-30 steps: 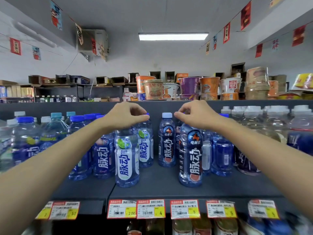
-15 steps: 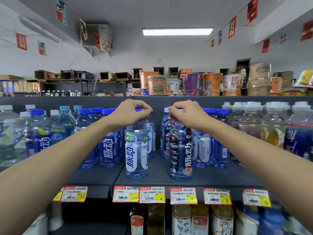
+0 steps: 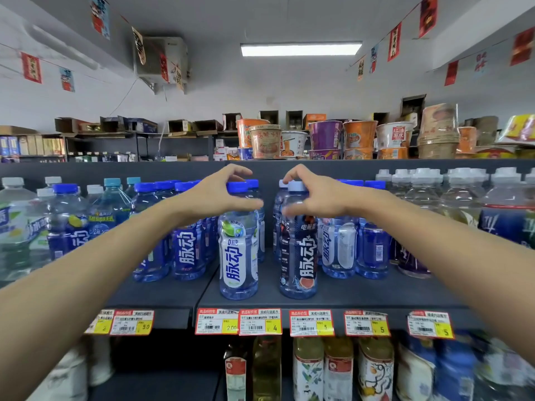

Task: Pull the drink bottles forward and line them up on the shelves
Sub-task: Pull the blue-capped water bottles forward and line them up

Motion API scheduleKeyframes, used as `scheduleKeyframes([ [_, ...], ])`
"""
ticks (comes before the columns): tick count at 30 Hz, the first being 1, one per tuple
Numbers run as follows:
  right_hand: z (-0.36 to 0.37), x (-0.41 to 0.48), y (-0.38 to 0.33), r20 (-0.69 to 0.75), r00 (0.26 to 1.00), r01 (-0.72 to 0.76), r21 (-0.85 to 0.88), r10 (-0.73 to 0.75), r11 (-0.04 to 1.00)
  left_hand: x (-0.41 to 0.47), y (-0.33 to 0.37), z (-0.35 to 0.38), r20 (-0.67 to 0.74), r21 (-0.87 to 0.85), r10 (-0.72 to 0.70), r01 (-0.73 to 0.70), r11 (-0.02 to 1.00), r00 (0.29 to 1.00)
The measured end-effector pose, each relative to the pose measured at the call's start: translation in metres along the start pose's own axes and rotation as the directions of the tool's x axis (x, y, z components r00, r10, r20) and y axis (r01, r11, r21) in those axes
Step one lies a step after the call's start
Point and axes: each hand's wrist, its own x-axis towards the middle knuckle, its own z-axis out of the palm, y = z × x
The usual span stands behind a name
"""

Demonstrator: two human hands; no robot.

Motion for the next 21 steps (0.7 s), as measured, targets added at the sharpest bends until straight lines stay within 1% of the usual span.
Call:
scheduleKeyframes([
  [2,0.0,-0.006,0.008,0.031,0.998,0.046,-0.012,-0.045,0.999,-0.01,-0.008,-0.004,0.145,-0.041,0.022,-0.016,0.999,0.989],
  [3,0.002,-0.007,0.01,0.022,0.998,0.061,-0.015,-0.061,0.998,-0.012,-0.012,-0.004,0.171,-0.072,0.034,-0.021,0.997,0.985],
  [5,0.004,-0.006,0.01,0.005,0.997,0.073,-0.036,-0.073,0.997,-0.013,-0.013,-0.001,0.136,-0.075,0.048,-0.038,0.996,0.989],
  [8,0.008,-0.004,0.005,-0.008,0.997,0.08,-0.073,-0.081,0.994,-0.013,-0.006,0.003,0.073,0.056,0.06,-0.064,0.996,0.996],
  [13,0.01,-0.008,0.001,-0.023,0.994,0.102,-0.056,-0.103,0.993,-0.016,-0.007,0.009,0.02,0.155,0.082,-0.084,0.984,0.996],
  [16,0.014,-0.012,0.002,-0.045,0.994,0.099,-0.034,-0.1,0.995,-0.018,-0.007,0.012,-0.012,0.205,0.122,-0.117,0.972,0.992],
  [18,0.017,-0.018,0.003,-0.064,0.992,0.11,-0.015,-0.111,0.994,-0.022,-0.01,0.014,-0.011,0.229,0.149,-0.142,0.963,0.989],
  [21,0.022,-0.026,0.004,-0.017,0.992,0.124,0.05,-0.123,0.991,-0.029,-0.016,0.015,0.038,0.253,0.168,-0.172,0.952,0.985],
])
